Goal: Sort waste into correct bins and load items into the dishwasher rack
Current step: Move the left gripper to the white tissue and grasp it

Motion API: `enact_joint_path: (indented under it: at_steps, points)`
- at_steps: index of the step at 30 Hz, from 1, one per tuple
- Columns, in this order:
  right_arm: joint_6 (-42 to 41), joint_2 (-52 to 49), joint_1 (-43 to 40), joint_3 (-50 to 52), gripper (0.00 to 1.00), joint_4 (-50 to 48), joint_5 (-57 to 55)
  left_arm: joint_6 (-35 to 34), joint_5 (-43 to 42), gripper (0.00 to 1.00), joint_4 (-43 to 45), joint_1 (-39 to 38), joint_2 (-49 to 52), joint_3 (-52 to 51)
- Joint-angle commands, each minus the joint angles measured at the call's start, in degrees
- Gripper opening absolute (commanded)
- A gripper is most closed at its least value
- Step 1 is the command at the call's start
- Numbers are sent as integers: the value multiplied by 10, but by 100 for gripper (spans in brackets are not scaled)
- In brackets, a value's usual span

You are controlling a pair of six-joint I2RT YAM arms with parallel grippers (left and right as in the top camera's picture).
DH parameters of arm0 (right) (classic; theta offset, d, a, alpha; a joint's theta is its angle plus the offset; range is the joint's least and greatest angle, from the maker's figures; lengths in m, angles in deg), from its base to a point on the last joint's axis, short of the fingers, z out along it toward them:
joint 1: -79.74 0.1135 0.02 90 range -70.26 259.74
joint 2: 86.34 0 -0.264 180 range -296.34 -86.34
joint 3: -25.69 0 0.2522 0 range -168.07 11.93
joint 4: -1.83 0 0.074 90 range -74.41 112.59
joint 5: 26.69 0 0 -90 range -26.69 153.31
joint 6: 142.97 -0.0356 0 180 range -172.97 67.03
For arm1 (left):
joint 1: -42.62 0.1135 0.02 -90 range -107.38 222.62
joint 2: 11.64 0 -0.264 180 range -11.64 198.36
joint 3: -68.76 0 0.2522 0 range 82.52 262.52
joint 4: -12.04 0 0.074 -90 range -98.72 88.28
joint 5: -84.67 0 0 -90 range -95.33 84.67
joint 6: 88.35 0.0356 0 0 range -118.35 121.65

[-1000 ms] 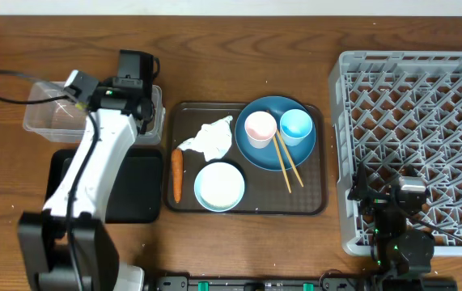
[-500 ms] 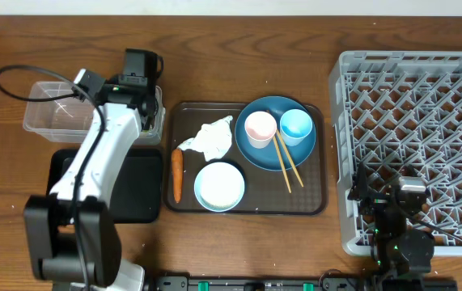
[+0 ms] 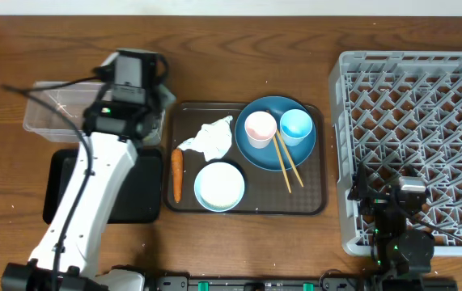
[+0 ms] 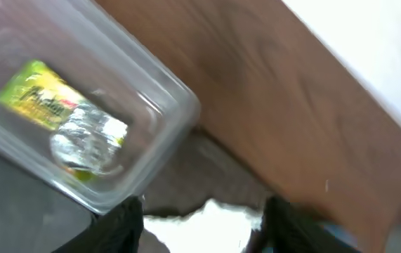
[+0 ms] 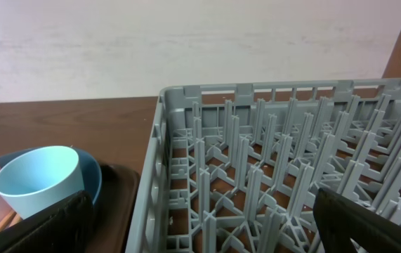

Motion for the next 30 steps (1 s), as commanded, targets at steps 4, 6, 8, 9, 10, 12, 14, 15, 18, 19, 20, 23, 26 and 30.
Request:
enact_joint_path:
  at_steps: [4,6,8,9,10,12,14,15,18,19,20,23,26,30]
  points:
    - [-3,2,-1,2,99,0,1,159,46,69,1,-96,5,3]
    - [-3,2,-1,2,99,0,1,158,53,70,1,-118,11,3]
    - [-3,2,-1,2,99,0,1,138,53,70,1,-133,20,1]
    - [-3,2,-1,2,99,0,1,130,53,70,1,-137,24,0]
    - [-3,2,-1,2,99,0,1,120,53,69,0,-141,31,-2]
    - [-3,2,-1,2,99,0,1,103,52,69,0,-148,52,-6]
    - [-3,2,-1,2,99,0,1,101,46,69,0,-150,76,-7]
    - [-3,2,-1,2,99,0,1,101,41,69,1,-150,89,-7]
    - [-3,2,-1,2,99,0,1,100,34,69,3,-150,134,-7]
    - [-3,2,-1,2,98,0,1,101,31,69,3,-150,148,-7]
    - [-3,2,-1,2,99,0,1,100,29,69,4,-150,163,-7]
    - [-3,2,-1,2,99,0,1,100,25,68,9,-150,200,-7]
    - [-3,2,-1,2,99,0,1,84,24,68,17,-150,229,-7]
    - [-3,2,-1,2,99,0,1,44,25,68,18,-150,257,-7]
